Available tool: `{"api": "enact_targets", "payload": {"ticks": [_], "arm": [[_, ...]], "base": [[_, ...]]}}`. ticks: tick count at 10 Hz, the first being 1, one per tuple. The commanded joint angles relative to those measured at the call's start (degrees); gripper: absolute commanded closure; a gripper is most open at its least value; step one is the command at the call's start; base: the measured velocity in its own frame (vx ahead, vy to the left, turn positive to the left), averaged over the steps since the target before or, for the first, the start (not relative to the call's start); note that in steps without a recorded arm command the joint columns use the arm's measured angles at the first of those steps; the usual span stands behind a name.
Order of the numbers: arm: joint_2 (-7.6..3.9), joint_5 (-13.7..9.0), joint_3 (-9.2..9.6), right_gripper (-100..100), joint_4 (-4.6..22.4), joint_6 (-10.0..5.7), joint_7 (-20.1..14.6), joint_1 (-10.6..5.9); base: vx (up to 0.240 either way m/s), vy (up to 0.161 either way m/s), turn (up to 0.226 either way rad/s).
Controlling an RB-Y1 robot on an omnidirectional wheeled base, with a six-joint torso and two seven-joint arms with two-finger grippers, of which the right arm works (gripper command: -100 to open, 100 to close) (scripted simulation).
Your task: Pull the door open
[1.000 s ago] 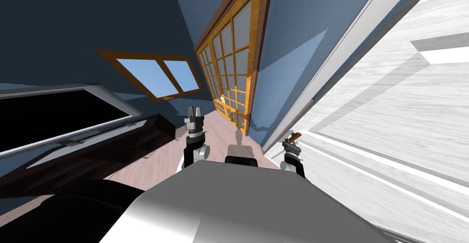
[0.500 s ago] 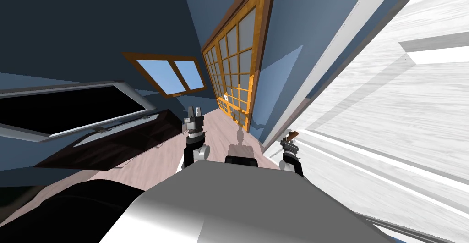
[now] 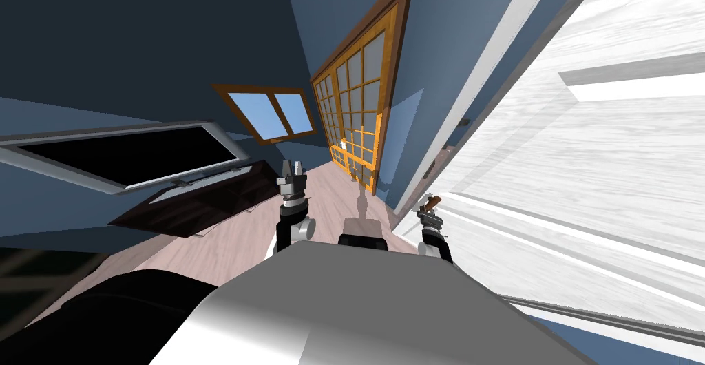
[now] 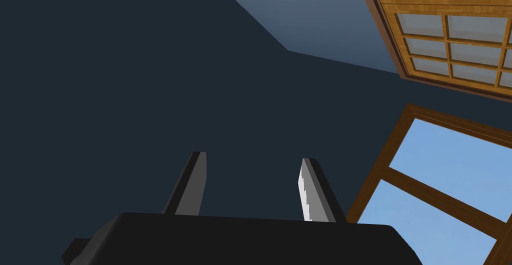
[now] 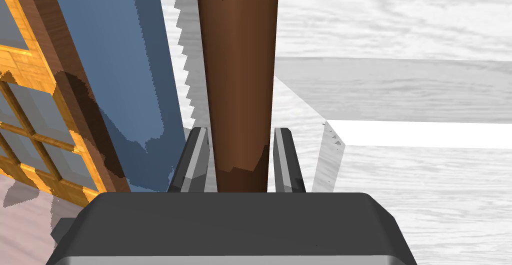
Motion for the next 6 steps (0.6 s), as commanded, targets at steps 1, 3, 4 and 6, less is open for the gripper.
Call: {"api": "enact_targets", "payload": {"ticks": [1, 3, 4, 6], "arm": [[-0.41, 0.66, 1.15, 100, -1.23, 0.14, -0.39, 0.58], [-0.76, 0.92, 1.73, 100, -0.91, 0.03, -0.88, 0.38], [-1.03, 1.2, 2.31, 100, -1.19, -0.05, -1.27, 0.58], [-1.8, 2.01, 3.97, 100, -1.98, -0.3, -2.37, 1.15]], "base": [[-0.183, 0.01, 0.041], [-0.12, 0.0, 0.041], [-0.239, -0.008, 0.088], [-0.232, -0.027, 0.073]]}}
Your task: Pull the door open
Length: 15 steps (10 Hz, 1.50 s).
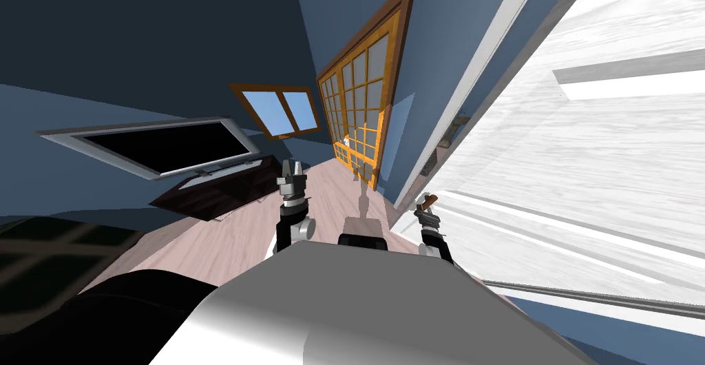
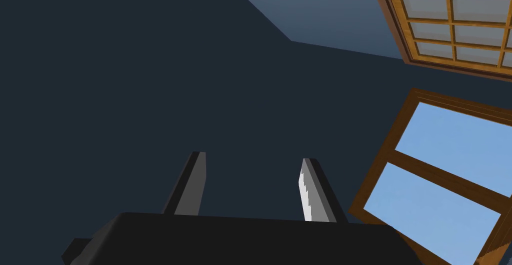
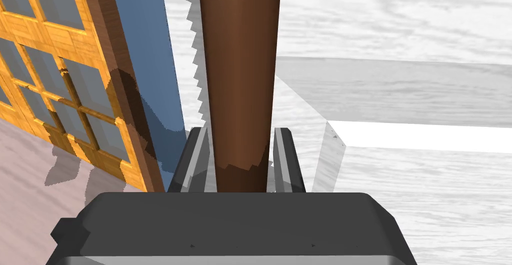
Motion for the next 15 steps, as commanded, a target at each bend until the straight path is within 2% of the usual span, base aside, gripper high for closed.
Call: {"api": "enact_targets", "payload": {"ticks": [1, 4, 5, 6, 7, 12, 13, 14, 15], "arm": [[-0.41, 0.61, 1.29, 100, -0.91, 0.0, -0.57, 0.84], [-1.24, 1.48, 3.07, 100, -1.76, -0.27, -1.76, 1.46], [-1.16, 1.31, 2.67, 100, -1.63, -0.21, -1.47, 1.2], [-1.95, 1.92, 4.0, 100, -1.86, -0.79, -2.69, 1.85], [-2.18, 2.05, 4.29, 100, -1.95, -0.95, -2.97, 2.0], [-4.94, 3.69, 7.81, 100, -2.99, -2.85, -6.38, 3.79], [-5.38, 3.96, 8.38, 100, -3.15, -3.16, -6.93, 4.08], [-4.98, 3.77, 7.93, 100, -3.16, -2.93, -6.36, 3.69], [-5.77, 4.26, 9.07, 100, -3.25, -3.78, -7.38, 4.39]], "base": [[-0.215, -0.016, 0.081], [-0.214, -0.004, 0.049], [-0.104, -0.004, 0.018], [-0.147, -0.008, 0.092], [-0.204, -0.025, 0.092], [-0.203, -0.035, 0.096], [-0.229, -0.008, 0.086], [-0.11, 0.005, 0.016], [-0.142, -0.02, 0.102]]}}
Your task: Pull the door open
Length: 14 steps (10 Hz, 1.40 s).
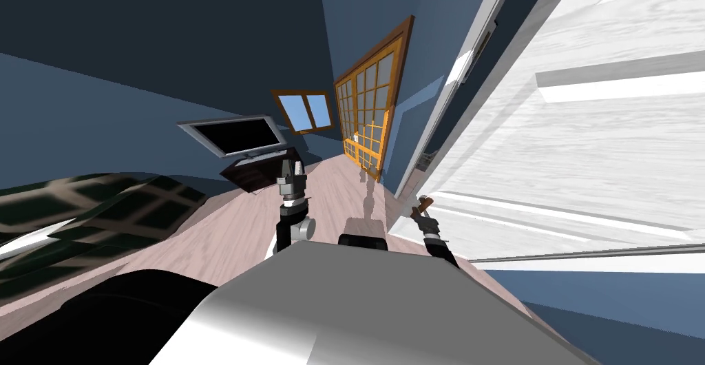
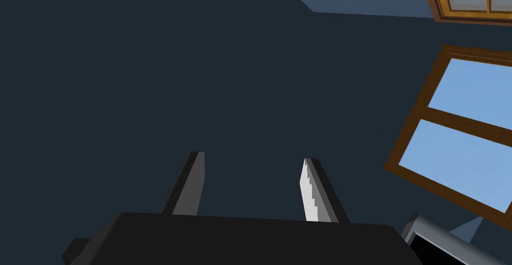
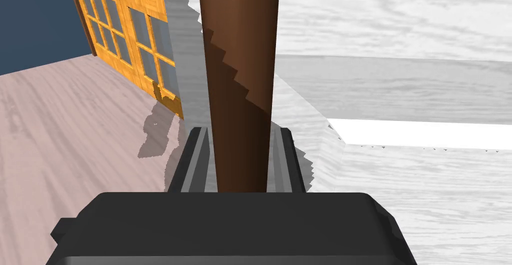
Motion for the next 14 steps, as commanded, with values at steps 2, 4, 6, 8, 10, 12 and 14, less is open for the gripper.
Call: {"api": "enact_targets", "payload": {"ticks": [2, 4, 6, 8, 10, 12, 14], "arm": [[-1.4, 0.75, 1.76, 100, -0.41, -1.57, -1.63, 1.12], [-2.59, 1.36, 3.17, 100, -0.59, -2.86, -2.95, 1.95], [-3.75, 1.96, 4.55, 100, -0.76, -4.13, -4.25, 2.77], [-4.05, 2.05, 5.02, 100, -0.92, -4.44, -4.45, 3.03], [-4.81, 2.33, 6.02, 100, -0.56, -5.75, -5.34, 3.47], [-5.68, 2.66, 7.16, 100, -0.14, -7.23, -6.34, 3.96], [-6.47, 2.95, 8.2, 100, 0.23, -8.58, -7.26, 4.41]], "base": [[-0.228, -0.044, 0.109], [-0.209, -0.04, 0.095], [-0.228, -0.042, 0.092], [-0.116, -0.012, 0.067], [-0.203, -0.05, 0.141], [-0.201, -0.055, 0.12], [-0.205, -0.062, 0.129]]}}
